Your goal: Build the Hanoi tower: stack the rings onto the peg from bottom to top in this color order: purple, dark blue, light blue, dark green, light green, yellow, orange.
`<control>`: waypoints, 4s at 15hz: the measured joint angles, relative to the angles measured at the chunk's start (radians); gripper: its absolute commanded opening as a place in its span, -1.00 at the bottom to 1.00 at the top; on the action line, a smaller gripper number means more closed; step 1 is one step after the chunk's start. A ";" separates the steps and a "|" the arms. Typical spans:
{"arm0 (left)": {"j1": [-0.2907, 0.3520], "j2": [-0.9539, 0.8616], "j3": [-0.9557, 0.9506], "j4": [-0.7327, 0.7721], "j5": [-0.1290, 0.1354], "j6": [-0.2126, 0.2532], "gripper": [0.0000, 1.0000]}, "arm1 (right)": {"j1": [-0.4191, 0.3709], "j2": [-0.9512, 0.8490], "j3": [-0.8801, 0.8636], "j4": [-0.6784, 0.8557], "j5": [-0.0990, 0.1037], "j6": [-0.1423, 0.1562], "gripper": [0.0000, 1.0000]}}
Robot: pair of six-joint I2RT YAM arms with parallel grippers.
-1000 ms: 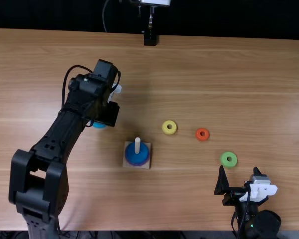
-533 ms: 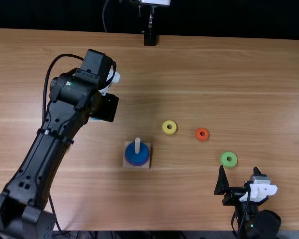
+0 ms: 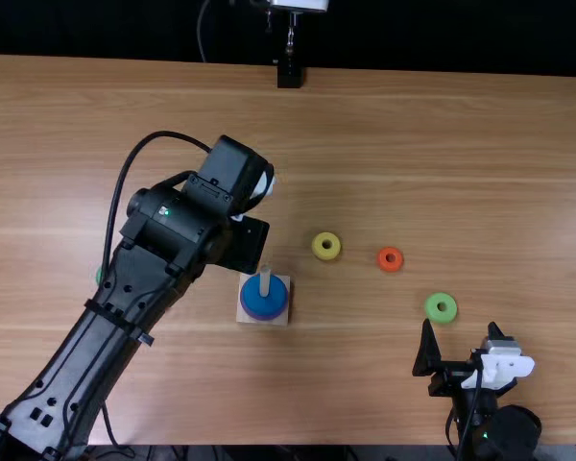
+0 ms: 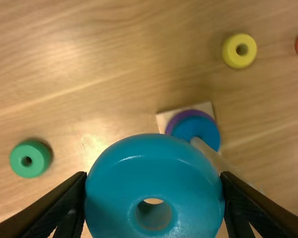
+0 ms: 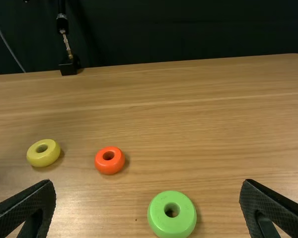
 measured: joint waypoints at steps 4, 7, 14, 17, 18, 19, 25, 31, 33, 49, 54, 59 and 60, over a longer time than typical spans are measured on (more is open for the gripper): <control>-0.081 0.000 0.000 -0.004 0.000 -0.052 -1.00 | 0.000 0.000 0.000 0.000 0.000 0.000 1.00; -0.104 0.000 0.000 -0.004 0.003 -0.073 -1.00 | 0.000 0.000 0.000 0.000 0.000 0.001 1.00; -0.124 0.000 0.000 0.009 0.003 -0.097 -1.00 | 0.000 0.000 0.000 0.000 0.000 0.001 1.00; -0.124 0.010 0.000 0.009 0.002 -0.097 -1.00 | 0.000 0.000 0.000 0.000 0.000 0.001 1.00; -0.124 0.016 0.000 0.009 0.002 -0.097 -1.00 | 0.000 0.000 0.000 0.000 0.000 0.000 1.00; -0.130 0.025 0.000 0.010 0.001 -0.097 -1.00 | 0.000 0.000 0.000 0.000 0.000 0.000 1.00; -0.143 0.035 0.000 0.010 0.002 -0.097 -1.00 | 0.000 0.000 0.000 0.000 0.000 0.000 1.00; -0.143 0.052 -0.020 0.009 0.003 -0.097 -1.00 | 0.000 0.000 0.000 0.000 0.000 0.000 1.00; -0.143 0.066 -0.020 0.010 0.002 -0.097 -1.00 | 0.000 0.000 0.000 0.000 0.000 0.000 1.00; -0.029 0.066 -0.029 0.037 0.160 -0.096 1.00 | 0.000 0.000 0.000 0.000 0.000 0.000 1.00; 0.123 -0.040 -0.031 0.370 0.160 -0.096 1.00 | 0.000 0.000 0.000 0.000 0.000 0.000 1.00; 0.352 -0.264 -0.328 0.494 0.159 -0.096 1.00 | 0.000 0.000 0.000 0.000 0.000 0.000 1.00; 0.397 -0.288 -0.396 0.550 0.159 -0.095 1.00 | 0.000 0.000 0.000 0.000 0.000 0.000 1.00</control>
